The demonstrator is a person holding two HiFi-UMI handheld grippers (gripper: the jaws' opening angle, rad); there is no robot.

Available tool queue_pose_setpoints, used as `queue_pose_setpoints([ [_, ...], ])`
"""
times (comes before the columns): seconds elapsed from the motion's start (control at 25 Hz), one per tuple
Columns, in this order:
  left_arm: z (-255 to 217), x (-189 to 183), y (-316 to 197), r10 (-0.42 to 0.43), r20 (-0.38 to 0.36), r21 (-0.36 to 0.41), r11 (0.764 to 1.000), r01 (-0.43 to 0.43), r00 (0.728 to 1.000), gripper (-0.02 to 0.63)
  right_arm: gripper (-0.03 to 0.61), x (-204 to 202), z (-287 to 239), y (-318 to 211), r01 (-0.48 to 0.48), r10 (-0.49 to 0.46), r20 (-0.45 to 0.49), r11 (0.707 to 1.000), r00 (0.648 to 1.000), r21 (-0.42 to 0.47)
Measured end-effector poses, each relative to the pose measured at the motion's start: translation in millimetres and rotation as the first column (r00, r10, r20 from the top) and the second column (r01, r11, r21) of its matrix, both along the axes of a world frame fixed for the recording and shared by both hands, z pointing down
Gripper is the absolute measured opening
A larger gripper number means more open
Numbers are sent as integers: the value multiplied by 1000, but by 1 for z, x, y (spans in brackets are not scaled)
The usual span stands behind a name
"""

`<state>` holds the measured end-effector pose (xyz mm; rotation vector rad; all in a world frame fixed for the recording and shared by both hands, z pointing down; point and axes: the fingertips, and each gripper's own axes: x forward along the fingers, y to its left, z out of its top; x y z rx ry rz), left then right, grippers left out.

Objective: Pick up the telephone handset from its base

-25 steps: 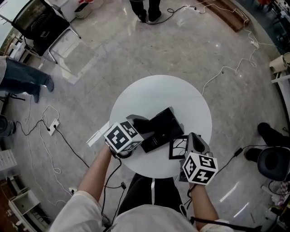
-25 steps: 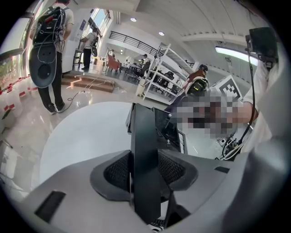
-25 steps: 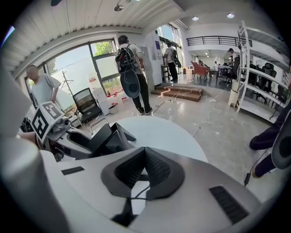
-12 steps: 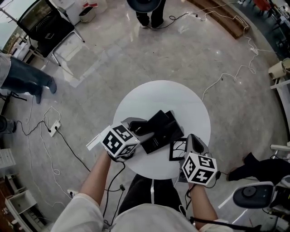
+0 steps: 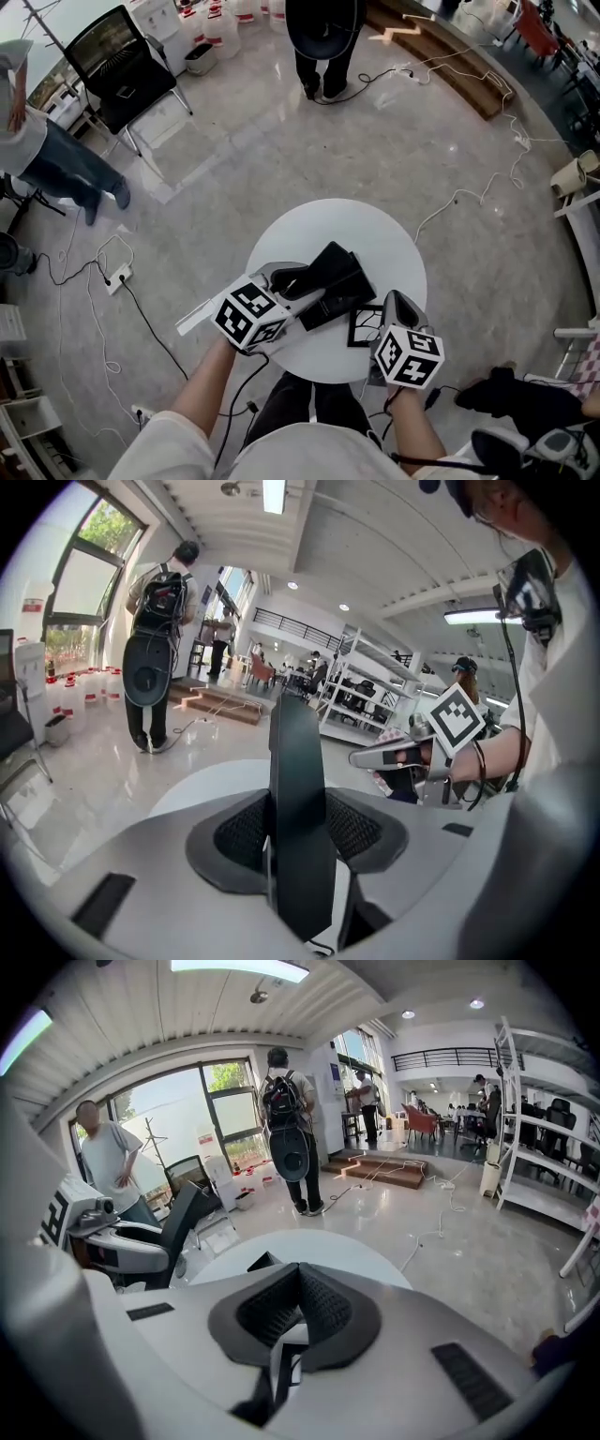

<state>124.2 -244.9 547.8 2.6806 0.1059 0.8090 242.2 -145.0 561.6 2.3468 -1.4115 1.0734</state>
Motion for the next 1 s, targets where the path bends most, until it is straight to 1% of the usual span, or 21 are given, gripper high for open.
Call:
queue_pose_setpoints([
  [0.16,-34,2,-3,-53,-67,45,997,56,996,199,23,2,-19,-3,11,-11,-23,999,1000,32],
  [0.32,-61,4,0,-109,-131,79,990,120,985,199,23,5,-33,-1,26,-24,-44,998,999,63],
  [0.52,-90,6,-4,-188,-197,108,971,212,962,199,23,5,-52,-4,42,-36,-66,994,997,98],
  [0.64,-110,4,-9,-222,-236,141,955,260,946,199,23,5,-69,-11,45,-34,-85,990,996,133],
  [0.72,-125,3,-14,-254,-272,157,940,303,928,199,23,5,-82,-16,48,-33,-101,987,994,156],
  [0.8,-142,2,-20,-292,-318,170,918,357,902,199,23,8,-94,-21,52,-30,-118,982,993,181],
  [0.88,-160,3,-26,-323,-368,192,891,411,872,199,23,13,-106,-26,56,-28,-136,977,990,207],
  [1.0,-187,2,-33,-345,-435,243,844,477,832,199,23,16,-125,-34,67,-25,-170,966,985,248],
])
